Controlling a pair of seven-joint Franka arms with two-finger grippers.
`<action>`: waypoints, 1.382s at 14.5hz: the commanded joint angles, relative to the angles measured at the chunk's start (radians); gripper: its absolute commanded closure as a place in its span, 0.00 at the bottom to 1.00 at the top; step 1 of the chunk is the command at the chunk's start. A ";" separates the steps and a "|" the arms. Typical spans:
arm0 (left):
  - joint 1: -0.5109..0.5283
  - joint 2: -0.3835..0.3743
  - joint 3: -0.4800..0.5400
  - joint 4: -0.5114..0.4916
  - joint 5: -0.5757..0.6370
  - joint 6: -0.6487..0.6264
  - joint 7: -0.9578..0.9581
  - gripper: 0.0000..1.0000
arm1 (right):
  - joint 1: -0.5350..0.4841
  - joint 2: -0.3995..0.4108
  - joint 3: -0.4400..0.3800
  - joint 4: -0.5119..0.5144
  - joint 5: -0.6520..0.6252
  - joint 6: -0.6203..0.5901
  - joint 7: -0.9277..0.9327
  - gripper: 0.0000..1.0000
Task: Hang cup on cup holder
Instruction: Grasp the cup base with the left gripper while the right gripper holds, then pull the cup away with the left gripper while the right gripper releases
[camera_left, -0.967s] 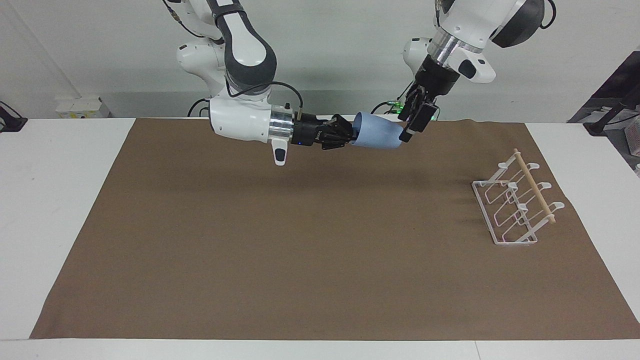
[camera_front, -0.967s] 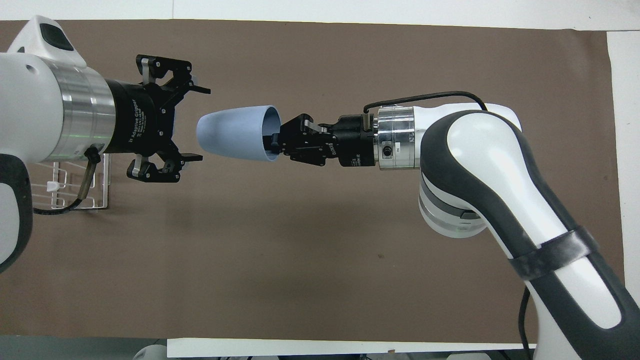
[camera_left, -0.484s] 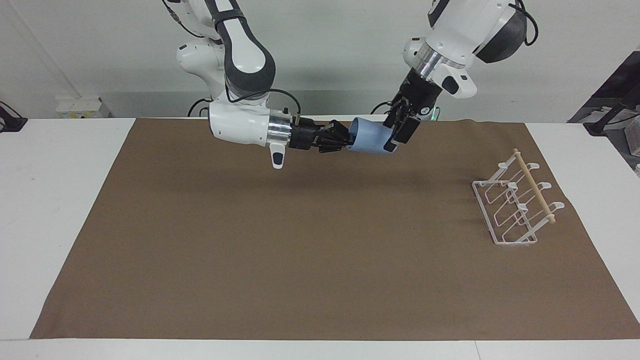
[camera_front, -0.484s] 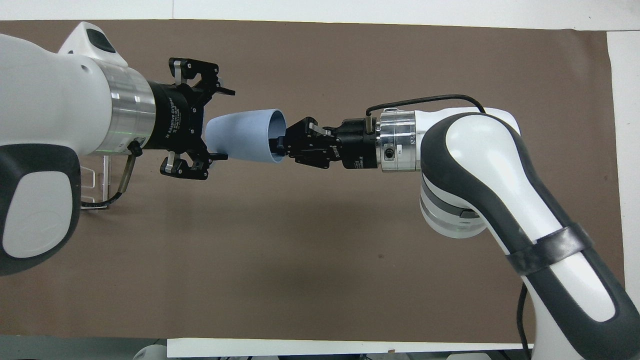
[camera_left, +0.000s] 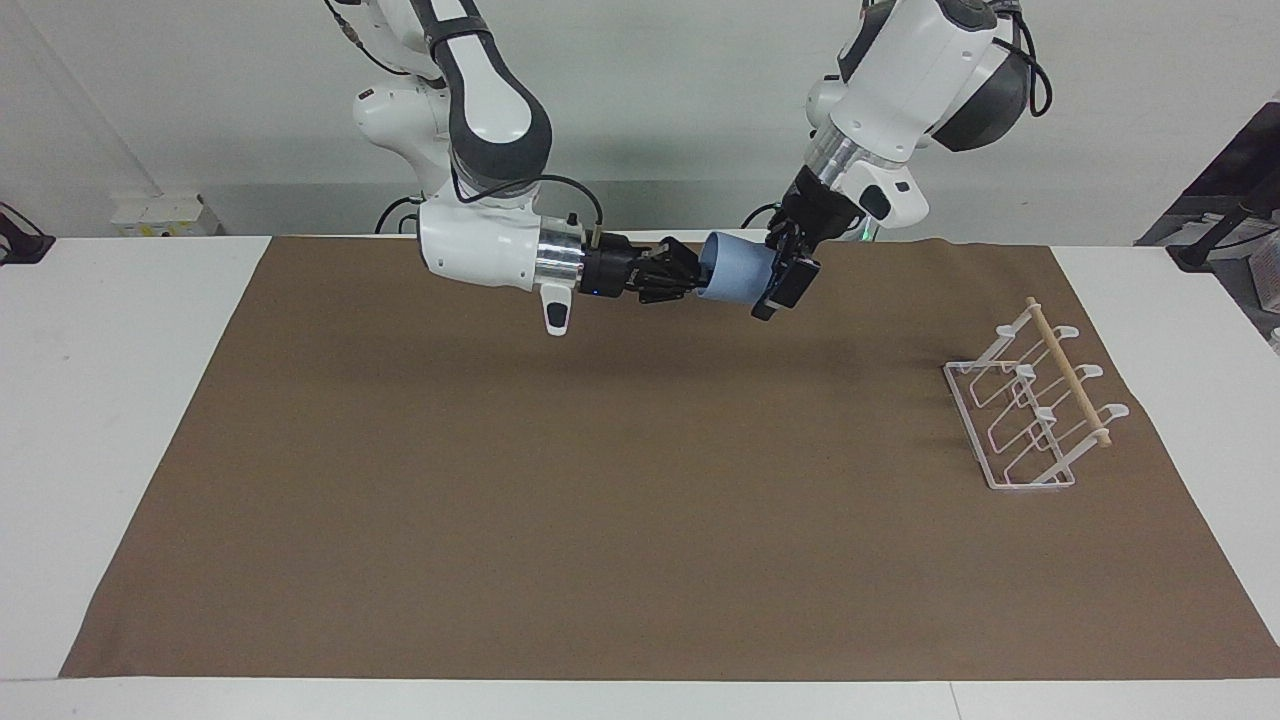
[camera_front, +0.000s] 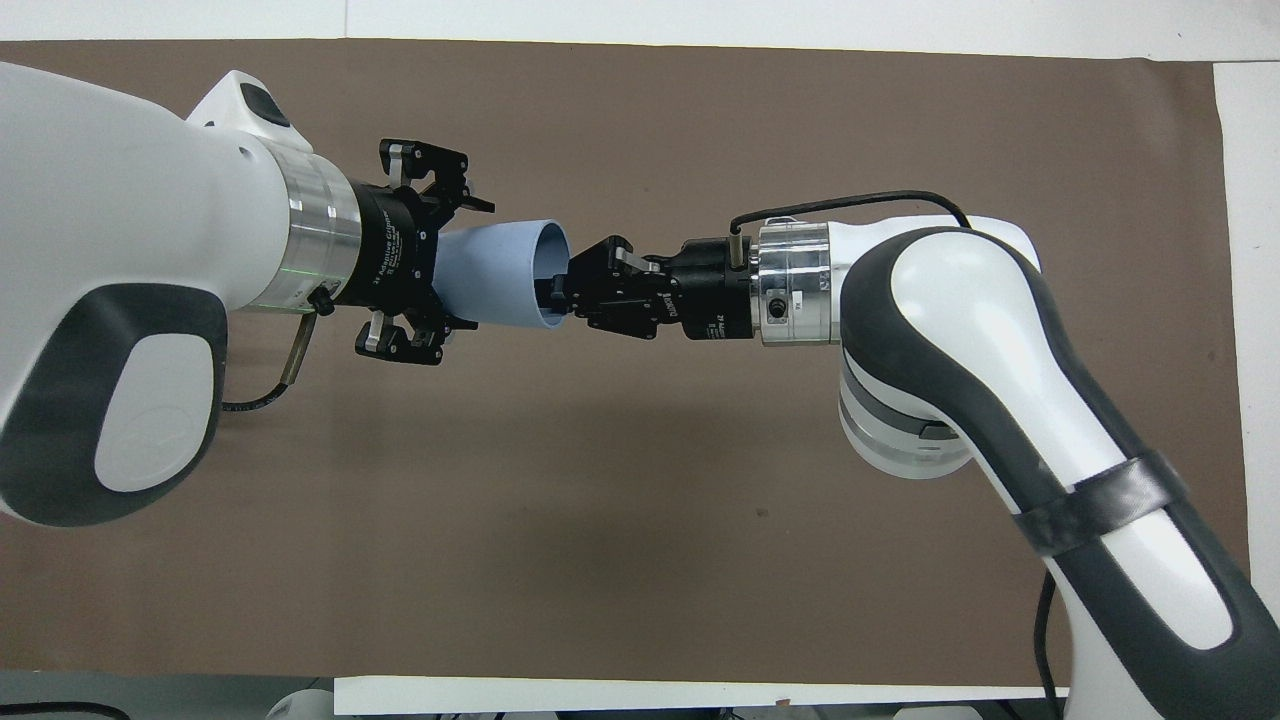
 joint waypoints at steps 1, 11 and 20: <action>-0.011 -0.012 0.009 -0.023 -0.007 0.025 -0.010 0.30 | -0.007 -0.017 0.008 -0.011 0.020 -0.010 0.008 1.00; -0.011 -0.009 0.010 -0.006 -0.007 0.005 -0.012 0.75 | -0.007 -0.015 0.008 -0.003 0.011 0.021 0.043 0.00; 0.098 -0.012 0.029 0.018 0.206 -0.197 0.032 0.75 | -0.151 -0.084 -0.004 0.017 -0.523 0.003 0.045 0.00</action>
